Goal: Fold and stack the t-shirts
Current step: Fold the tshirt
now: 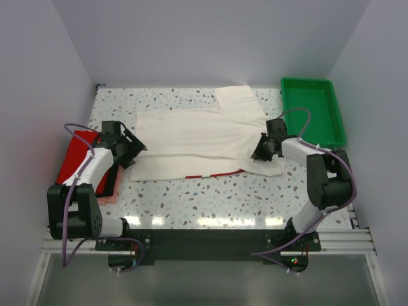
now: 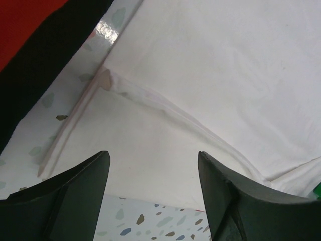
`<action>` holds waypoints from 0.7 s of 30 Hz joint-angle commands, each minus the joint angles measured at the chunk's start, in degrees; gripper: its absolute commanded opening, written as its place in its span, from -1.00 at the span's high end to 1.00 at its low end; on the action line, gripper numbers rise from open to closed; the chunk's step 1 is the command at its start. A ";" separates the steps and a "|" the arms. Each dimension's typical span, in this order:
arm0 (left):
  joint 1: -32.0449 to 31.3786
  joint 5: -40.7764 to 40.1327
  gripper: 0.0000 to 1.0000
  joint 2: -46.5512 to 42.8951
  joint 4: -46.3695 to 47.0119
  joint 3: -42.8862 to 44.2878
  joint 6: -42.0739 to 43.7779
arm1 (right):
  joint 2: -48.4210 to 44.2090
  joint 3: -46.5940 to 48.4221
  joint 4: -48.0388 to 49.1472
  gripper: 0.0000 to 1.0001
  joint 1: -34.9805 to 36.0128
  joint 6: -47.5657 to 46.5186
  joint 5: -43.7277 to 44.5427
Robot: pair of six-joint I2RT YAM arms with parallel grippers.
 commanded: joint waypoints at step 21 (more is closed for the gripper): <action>-0.13 0.15 -0.49 1.33 2.29 0.90 2.28 | 19.06 32.43 -4.15 1.00 2.18 -1.04 -2.17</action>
